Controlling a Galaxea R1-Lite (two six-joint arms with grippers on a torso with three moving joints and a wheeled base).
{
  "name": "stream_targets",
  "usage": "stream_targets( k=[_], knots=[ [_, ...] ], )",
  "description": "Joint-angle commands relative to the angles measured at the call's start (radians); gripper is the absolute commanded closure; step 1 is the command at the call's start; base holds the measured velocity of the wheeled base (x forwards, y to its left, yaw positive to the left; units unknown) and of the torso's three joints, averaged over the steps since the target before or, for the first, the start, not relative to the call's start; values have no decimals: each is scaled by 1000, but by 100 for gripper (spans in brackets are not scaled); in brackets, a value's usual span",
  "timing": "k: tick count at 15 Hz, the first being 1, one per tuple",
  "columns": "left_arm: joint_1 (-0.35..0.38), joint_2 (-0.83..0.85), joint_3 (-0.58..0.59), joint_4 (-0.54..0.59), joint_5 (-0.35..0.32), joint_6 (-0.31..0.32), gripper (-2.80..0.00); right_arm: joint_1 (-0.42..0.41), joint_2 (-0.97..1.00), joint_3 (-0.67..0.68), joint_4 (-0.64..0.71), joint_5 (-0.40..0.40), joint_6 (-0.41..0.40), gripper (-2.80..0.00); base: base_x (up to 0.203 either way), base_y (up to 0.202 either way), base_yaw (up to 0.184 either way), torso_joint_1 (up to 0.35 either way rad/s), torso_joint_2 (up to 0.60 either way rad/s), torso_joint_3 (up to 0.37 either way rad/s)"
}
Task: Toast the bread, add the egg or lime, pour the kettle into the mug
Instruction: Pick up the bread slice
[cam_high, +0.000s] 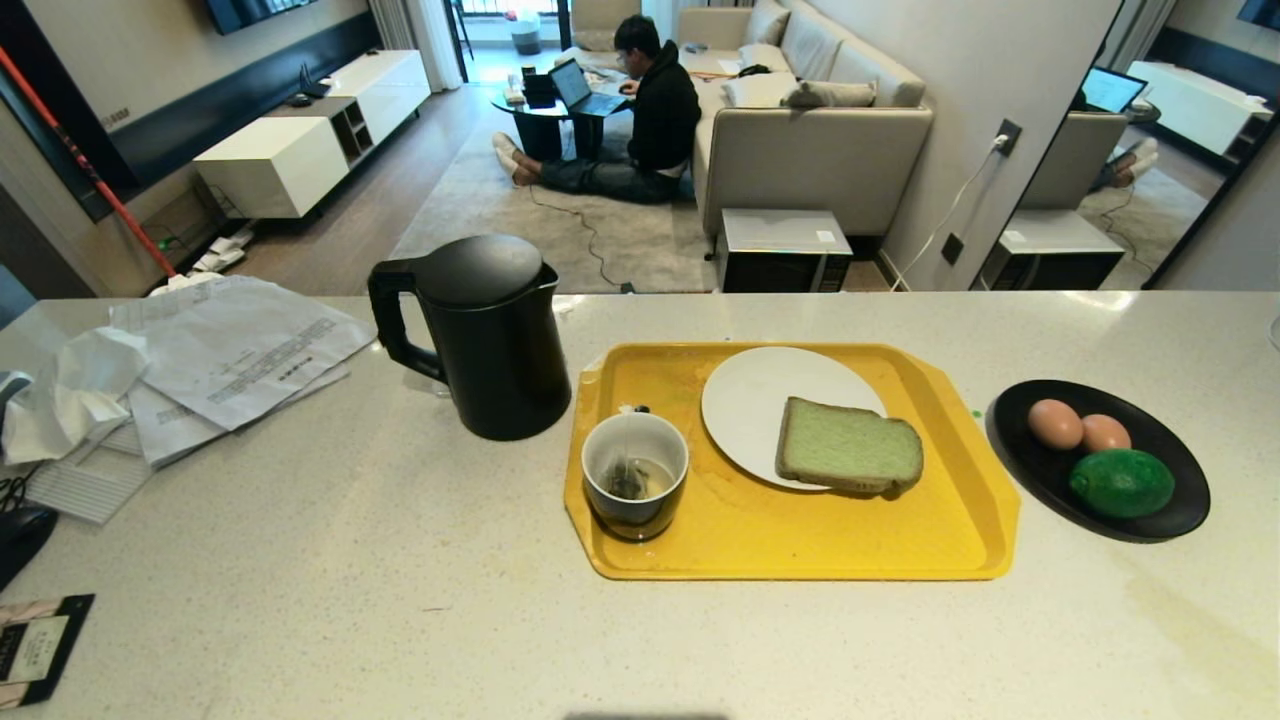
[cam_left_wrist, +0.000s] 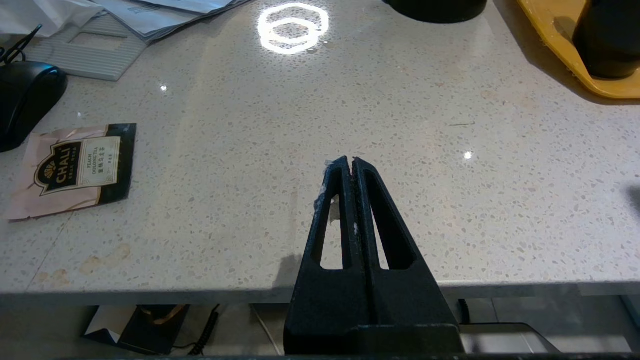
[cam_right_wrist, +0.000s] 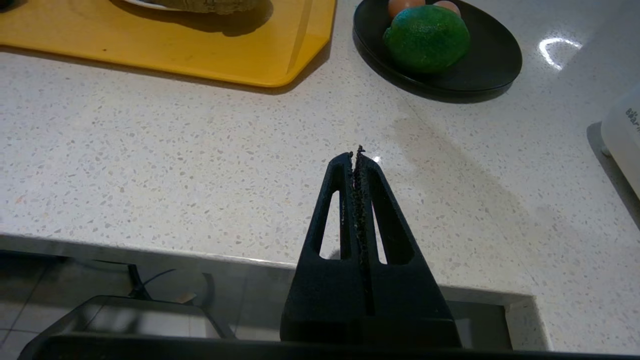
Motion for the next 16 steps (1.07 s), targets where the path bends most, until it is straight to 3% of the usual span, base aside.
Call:
stream_targets(
  k=[1,2,5,11,16],
  knots=[
    [0,-1,0,-1,0,-1,0,0,0,0,-1,-6,54,0,0,0,0,0,0,0],
    [0,-1,0,-1,0,-1,0,-1,0,-1,-2,-10,88,0,0,0,0,0,0,0],
    [0,-1,0,-1,0,-1,0,0,0,-4,-7,-9,83,0,0,0,0,0,0,0],
    [0,0,0,-1,0,-1,0,0,19,-166,98,6,82,0,0,0,0,0,0,0],
    [0,1,0,-1,0,-1,0,0,182,-294,102,27,85,0,0,0,0,0,0,0]
  ],
)
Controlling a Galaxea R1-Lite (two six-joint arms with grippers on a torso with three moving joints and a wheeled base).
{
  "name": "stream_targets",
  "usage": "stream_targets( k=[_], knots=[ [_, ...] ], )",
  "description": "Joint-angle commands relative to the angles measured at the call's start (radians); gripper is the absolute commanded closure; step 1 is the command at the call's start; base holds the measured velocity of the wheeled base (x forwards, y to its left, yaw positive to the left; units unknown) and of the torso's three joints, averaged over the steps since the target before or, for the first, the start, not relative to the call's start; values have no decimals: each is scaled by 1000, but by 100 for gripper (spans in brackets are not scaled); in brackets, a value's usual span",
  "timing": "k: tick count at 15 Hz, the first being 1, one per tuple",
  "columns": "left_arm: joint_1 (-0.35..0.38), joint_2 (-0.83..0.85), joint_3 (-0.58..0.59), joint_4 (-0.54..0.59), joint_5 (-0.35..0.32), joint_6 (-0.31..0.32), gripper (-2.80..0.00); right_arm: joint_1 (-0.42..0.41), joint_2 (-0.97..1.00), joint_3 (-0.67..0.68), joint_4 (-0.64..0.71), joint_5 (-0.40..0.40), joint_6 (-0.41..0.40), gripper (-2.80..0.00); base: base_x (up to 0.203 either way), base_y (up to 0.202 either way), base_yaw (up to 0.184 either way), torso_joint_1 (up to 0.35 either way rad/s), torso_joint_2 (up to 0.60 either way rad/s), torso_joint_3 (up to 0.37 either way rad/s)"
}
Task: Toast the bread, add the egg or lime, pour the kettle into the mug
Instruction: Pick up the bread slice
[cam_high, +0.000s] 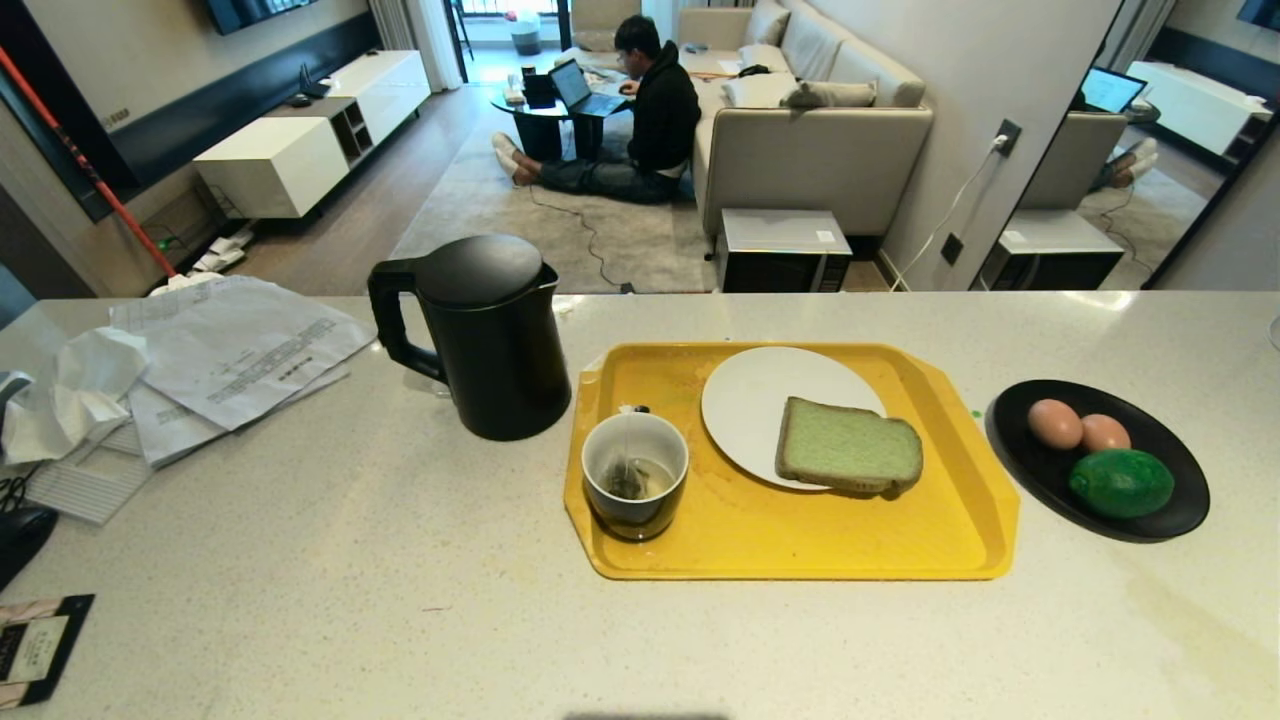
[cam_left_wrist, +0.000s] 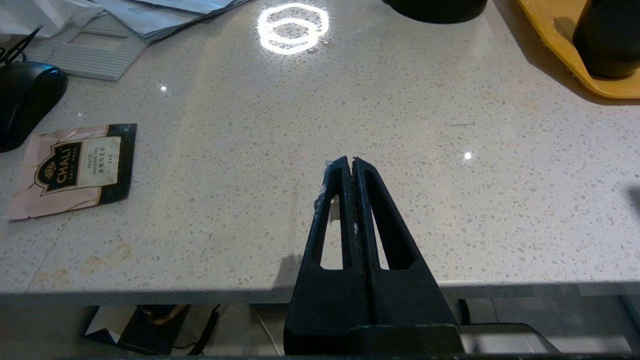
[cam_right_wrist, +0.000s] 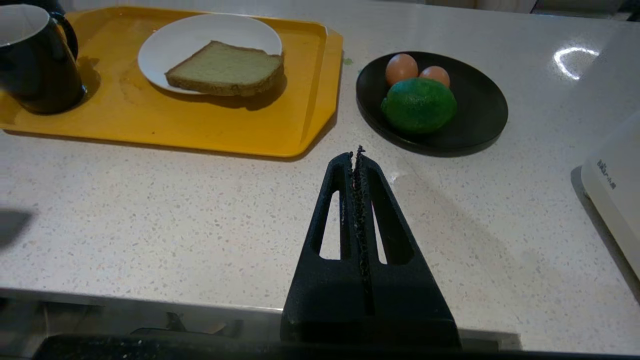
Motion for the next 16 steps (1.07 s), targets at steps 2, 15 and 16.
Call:
stream_targets(
  k=[2,15,16],
  knots=[
    [-1,1,0,0,0,0,0,0,156,-95,-5,10,3,0,0,0,0,0,0,0],
    [0,1,0,0,0,0,0,1,667,-570,-137,28,11,0,0,0,0,0,0,0],
    [0,1,0,0,0,0,0,1,694,-605,-137,28,11,0,0,0,0,0,0,0]
  ],
)
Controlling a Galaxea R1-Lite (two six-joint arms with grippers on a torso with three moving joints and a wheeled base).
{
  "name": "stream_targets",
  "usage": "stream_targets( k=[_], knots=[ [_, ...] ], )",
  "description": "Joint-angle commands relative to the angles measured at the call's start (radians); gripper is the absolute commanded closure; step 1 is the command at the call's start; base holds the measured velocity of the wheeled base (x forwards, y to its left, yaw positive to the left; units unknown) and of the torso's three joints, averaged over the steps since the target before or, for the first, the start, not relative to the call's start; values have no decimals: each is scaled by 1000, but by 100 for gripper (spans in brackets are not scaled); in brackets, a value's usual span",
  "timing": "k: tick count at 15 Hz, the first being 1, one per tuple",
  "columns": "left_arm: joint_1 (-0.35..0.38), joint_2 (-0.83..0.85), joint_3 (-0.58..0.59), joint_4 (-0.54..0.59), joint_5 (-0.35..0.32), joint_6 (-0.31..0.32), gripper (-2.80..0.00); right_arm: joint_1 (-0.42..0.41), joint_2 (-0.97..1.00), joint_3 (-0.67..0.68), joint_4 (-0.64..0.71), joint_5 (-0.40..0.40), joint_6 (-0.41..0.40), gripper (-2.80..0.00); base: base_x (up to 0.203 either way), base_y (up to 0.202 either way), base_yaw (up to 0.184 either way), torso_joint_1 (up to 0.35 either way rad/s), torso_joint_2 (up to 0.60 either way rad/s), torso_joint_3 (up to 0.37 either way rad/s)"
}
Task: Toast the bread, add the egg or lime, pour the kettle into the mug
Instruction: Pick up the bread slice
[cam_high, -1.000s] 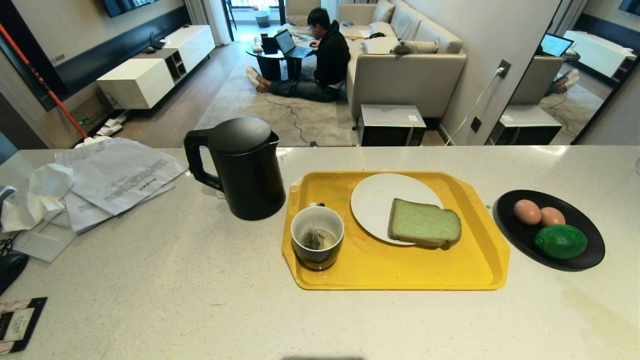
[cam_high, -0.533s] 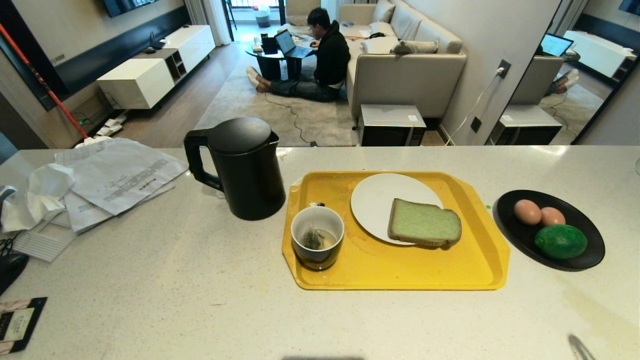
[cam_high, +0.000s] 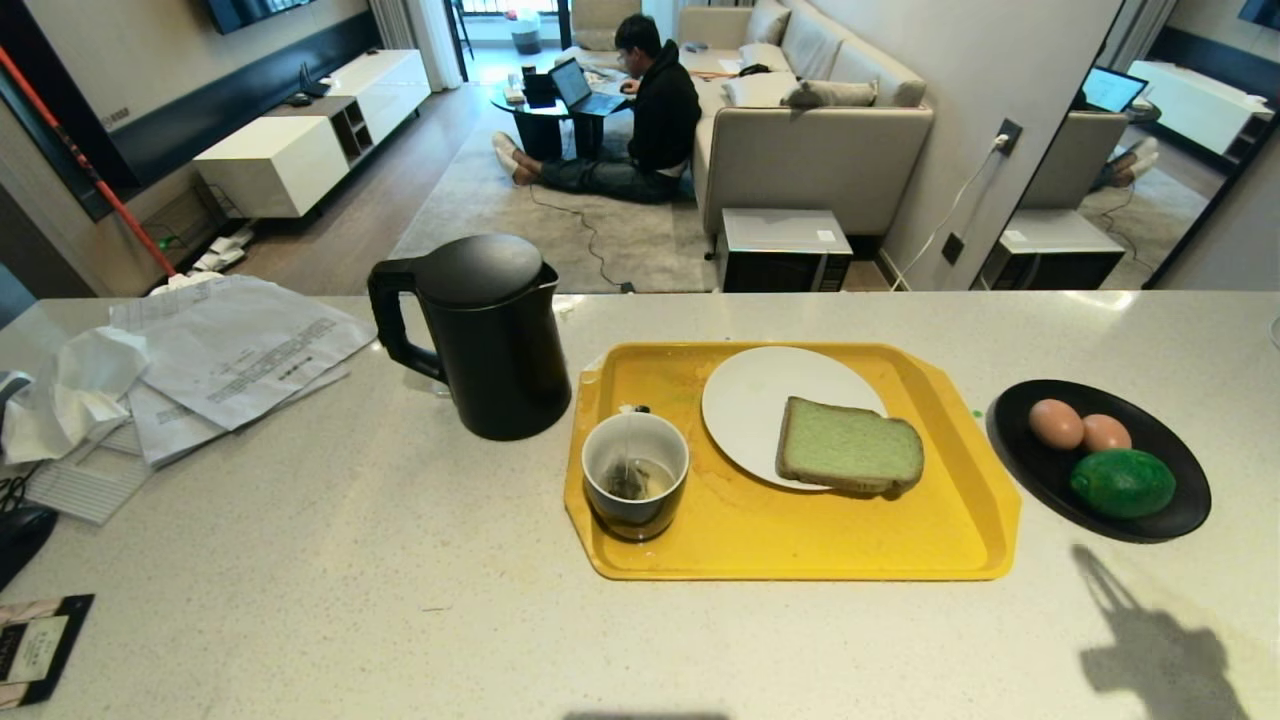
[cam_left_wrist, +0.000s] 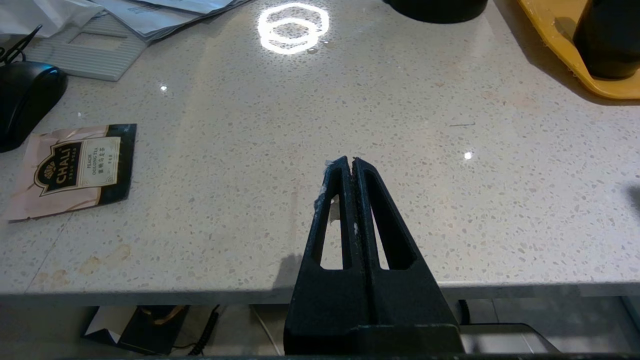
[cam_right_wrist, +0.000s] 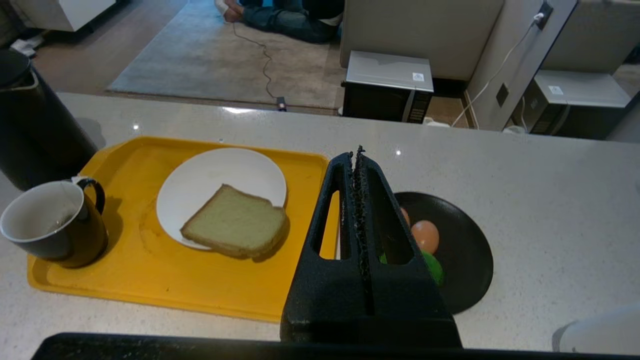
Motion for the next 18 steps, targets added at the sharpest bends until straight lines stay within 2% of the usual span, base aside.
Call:
stream_targets(
  k=[1,18],
  knots=[
    [1,-1,0,0,1,0,0,0,101,-83,-1,1,0,0,0,0,0,0,0,0],
    [1,1,0,0,0,0,0,-1,407,-457,-63,-6,0,0,0,0,0,0,0,0]
  ],
)
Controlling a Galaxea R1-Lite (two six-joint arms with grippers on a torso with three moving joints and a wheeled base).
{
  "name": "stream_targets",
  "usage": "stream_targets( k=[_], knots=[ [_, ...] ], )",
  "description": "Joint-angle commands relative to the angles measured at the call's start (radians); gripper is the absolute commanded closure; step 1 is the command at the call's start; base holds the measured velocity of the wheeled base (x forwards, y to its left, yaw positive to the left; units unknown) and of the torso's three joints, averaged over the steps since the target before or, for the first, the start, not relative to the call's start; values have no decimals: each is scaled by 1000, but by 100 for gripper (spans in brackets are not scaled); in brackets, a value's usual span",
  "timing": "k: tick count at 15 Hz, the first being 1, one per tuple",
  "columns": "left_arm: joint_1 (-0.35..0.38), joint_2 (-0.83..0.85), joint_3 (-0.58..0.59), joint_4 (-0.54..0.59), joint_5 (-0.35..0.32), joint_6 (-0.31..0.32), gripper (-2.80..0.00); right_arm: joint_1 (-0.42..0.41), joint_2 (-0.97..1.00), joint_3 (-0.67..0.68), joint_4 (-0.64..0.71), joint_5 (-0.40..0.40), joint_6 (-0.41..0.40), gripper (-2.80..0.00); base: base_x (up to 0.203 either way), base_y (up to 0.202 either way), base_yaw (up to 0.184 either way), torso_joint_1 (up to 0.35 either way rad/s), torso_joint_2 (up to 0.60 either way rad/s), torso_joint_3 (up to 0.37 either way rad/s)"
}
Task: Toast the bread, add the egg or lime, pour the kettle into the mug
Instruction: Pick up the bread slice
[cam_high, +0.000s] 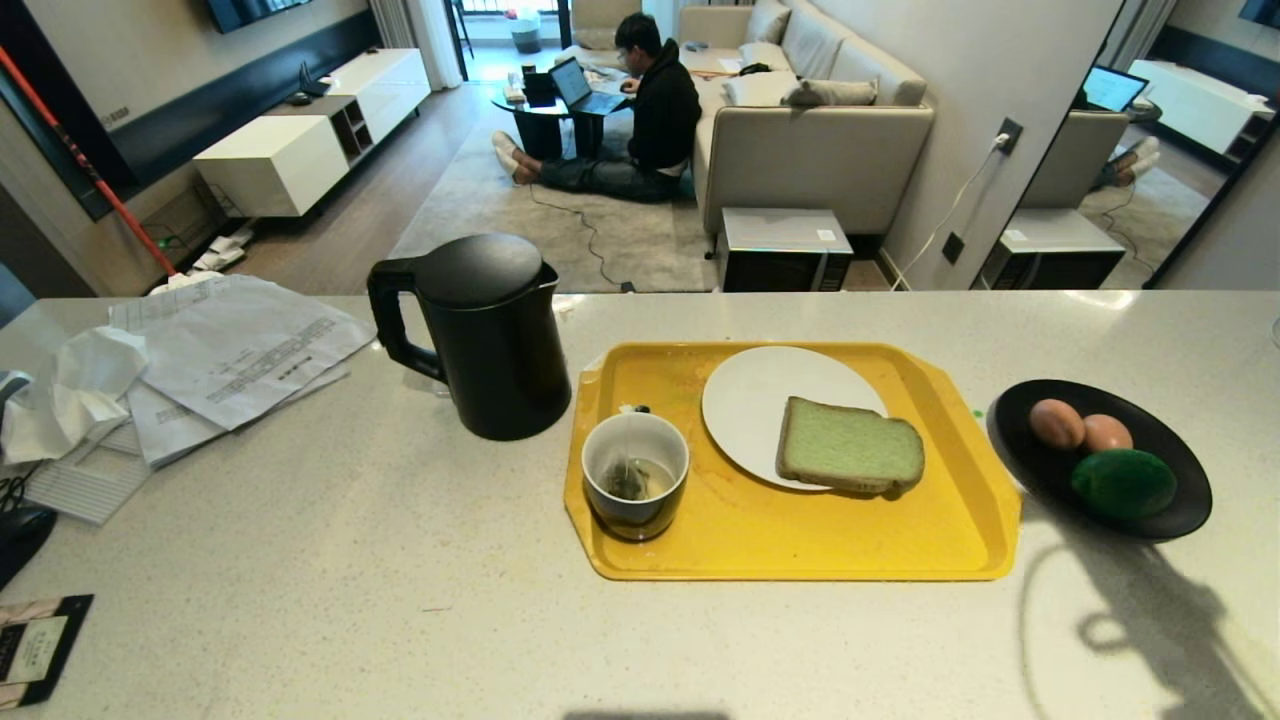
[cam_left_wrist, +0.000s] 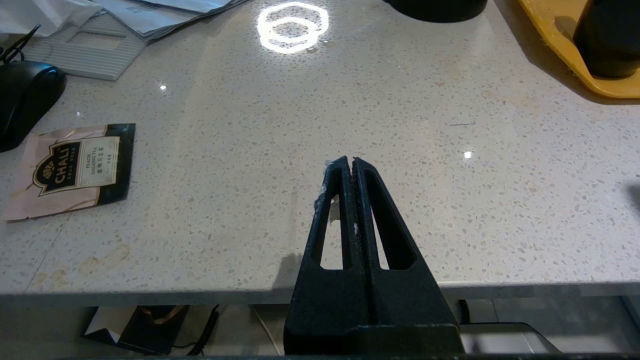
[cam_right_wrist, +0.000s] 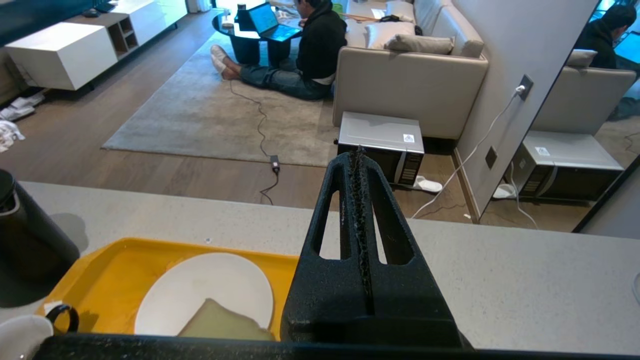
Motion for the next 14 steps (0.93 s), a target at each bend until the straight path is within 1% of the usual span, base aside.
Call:
stream_targets(
  k=[1,4,8,12,14],
  knots=[
    [0,-1,0,-1,1,0,0,0,74,-57,1,-1,0,0,0,0,0,0,0,0],
    [0,0,0,-1,0,0,0,-4,147,-140,5,-3,16,0,0,0,0,0,0,0],
    [0,-1,0,-1,0,0,0,-48,245,-305,5,-2,52,0,0,0,0,0,0,0],
    [0,-1,0,-1,1,0,0,-50,243,-328,-1,9,58,0,0,0,0,0,0,0],
    [0,-1,0,-1,0,0,0,-50,245,-339,-2,9,78,0,0,0,0,0,0,0]
  ],
)
